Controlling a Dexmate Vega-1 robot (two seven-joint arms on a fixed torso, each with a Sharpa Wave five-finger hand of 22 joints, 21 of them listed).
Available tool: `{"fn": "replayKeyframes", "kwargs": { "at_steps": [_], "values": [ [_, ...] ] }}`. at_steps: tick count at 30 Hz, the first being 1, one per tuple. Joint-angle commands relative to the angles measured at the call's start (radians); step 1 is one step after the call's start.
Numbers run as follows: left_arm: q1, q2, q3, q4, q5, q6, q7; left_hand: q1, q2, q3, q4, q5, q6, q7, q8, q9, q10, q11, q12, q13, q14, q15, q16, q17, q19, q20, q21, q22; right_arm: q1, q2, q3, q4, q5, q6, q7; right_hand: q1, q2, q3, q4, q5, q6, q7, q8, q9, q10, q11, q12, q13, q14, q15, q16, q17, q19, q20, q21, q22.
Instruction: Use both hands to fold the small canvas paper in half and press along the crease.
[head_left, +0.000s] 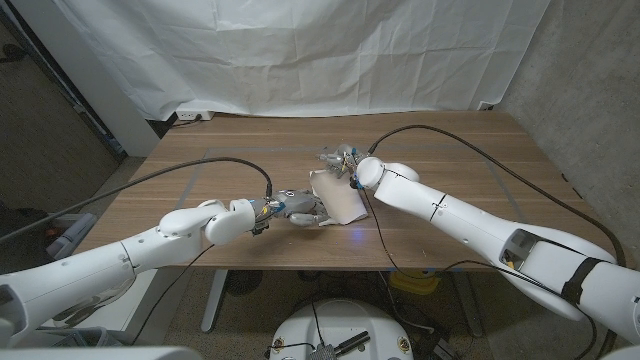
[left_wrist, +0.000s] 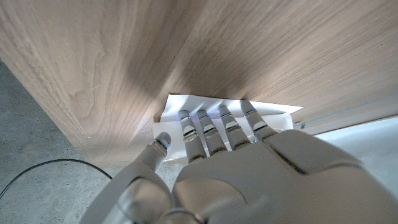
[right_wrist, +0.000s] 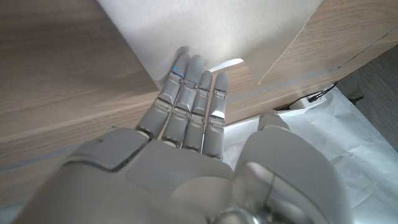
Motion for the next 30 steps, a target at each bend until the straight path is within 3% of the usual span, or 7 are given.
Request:
{"fn": "replayKeyframes", "kwargs": {
  "at_steps": [1, 4, 9, 18, 21, 24, 30],
  "values": [
    [0.088, 0.055, -0.077, -0.074, 0.042, 0.098, 0.22, -0.009, 0.047, -0.004, 0.006, -0.006, 0.225, 0.191, 0.018, 0.082, 0.143, 0.114, 0.017, 0.159, 0.083, -0.019, 0.025, 0.016, 0.026, 0.008, 0.006, 0.003, -0.005, 0.0, -0.01, -0.003, -0.035, 0.003, -0.031, -0.007, 0.005, 0.005, -0.013, 0.006, 0.027, 0.003, 0.009, 0.0, 0.049, 0.022, 0.01, 0.002, 0.026, -0.003, 0.012, 0.002, 0.02, -0.002, 0.014, 0.006],
    [0.111, 0.063, -0.087, -0.068, 0.063, 0.092, 0.309, -0.011, 0.051, -0.01, 0.007, -0.011, 0.257, 0.205, 0.029, 0.086, 0.173, 0.11, 0.028, 0.165, 0.131, -0.013, 0.042, 0.026, 0.034, 0.001, 0.008, 0.005, -0.002, 0.004, -0.016, -0.002, -0.047, -0.009, -0.037, -0.007, 0.007, 0.005, -0.015, 0.006, 0.032, 0.004, 0.01, -0.001, 0.056, 0.017, 0.013, 0.002, 0.028, -0.002, 0.014, 0.002, 0.02, -0.002, 0.017, 0.006],
    [0.14, 0.073, -0.101, -0.053, 0.092, 0.06, 0.461, 0.007, 0.072, -0.034, -0.014, -0.018, 0.323, 0.219, 0.059, 0.103, 0.241, 0.145, 0.06, 0.185, 0.187, -0.017, 0.084, 0.062, 0.05, -0.007, 0.014, 0.009, 0.003, 0.004, -0.024, -0.003, -0.064, -0.016, -0.042, -0.006, 0.008, 0.006, -0.018, 0.006, 0.035, 0.002, 0.01, -0.001, 0.058, 0.017, 0.014, 0.003, 0.028, -0.003, 0.015, 0.002, 0.02, -0.002, 0.019, 0.007],
    [0.179, 0.076, -0.127, -0.028, 0.12, 0.02, 0.686, 0.04, 0.091, -0.054, -0.037, -0.021, 0.362, 0.208, 0.1, 0.133, 0.293, 0.145, 0.092, 0.217, 0.256, -0.012, 0.149, 0.117, 0.125, -0.001, 0.049, 0.018, 0.007, 0.004, -0.029, -0.004, -0.078, -0.027, -0.045, -0.008, 0.009, 0.005, -0.024, 0.006, 0.037, 0.001, 0.007, -0.003, 0.057, 0.017, 0.014, 0.005, 0.025, -0.004, 0.015, 0.0, 0.012, -0.001, 0.022, 0.008],
    [0.187, 0.067, -0.133, -0.016, 0.14, -0.002, 0.774, 0.051, 0.092, -0.056, -0.042, -0.021, 0.382, 0.217, 0.121, 0.145, 0.315, 0.144, 0.107, 0.23, 0.277, -0.008, 0.166, 0.133, 0.136, -0.002, 0.057, 0.02, 0.008, 0.006, -0.029, 0.0, -0.08, -0.025, -0.044, -0.009, 0.009, 0.005, -0.026, 0.006, 0.037, 0.0, 0.007, -0.003, 0.058, 0.016, 0.014, 0.005, 0.022, -0.006, 0.014, -0.001, 0.011, -0.001, 0.024, 0.009],
    [0.19, 0.065, -0.138, -0.019, 0.148, -0.005, 0.802, 0.054, 0.093, -0.058, -0.042, -0.022, 0.388, 0.223, 0.131, 0.151, 0.327, 0.147, 0.116, 0.237, 0.281, -0.008, 0.172, 0.141, 0.137, -0.003, 0.06, 0.021, 0.01, 0.006, -0.029, 0.003, -0.081, -0.018, -0.041, -0.009, 0.008, 0.005, -0.028, 0.005, 0.038, -0.001, 0.006, -0.004, 0.057, 0.016, 0.014, 0.006, 0.02, -0.005, 0.013, -0.002, 0.007, -0.001, 0.025, 0.009],
    [0.176, 0.082, -0.136, -0.042, 0.104, 0.006, 0.668, 0.055, 0.089, -0.059, -0.039, -0.022, 0.389, 0.224, 0.141, 0.16, 0.328, 0.147, 0.122, 0.247, 0.278, -0.009, 0.172, 0.148, 0.133, 0.003, 0.061, 0.023, 0.009, 0.008, -0.027, 0.005, -0.082, -0.015, -0.042, -0.01, 0.009, 0.005, -0.031, 0.006, 0.038, -0.002, 0.004, -0.004, 0.057, 0.017, 0.014, 0.006, 0.018, -0.005, 0.013, -0.002, 0.005, -0.001, 0.027, 0.01]
  ]
}}
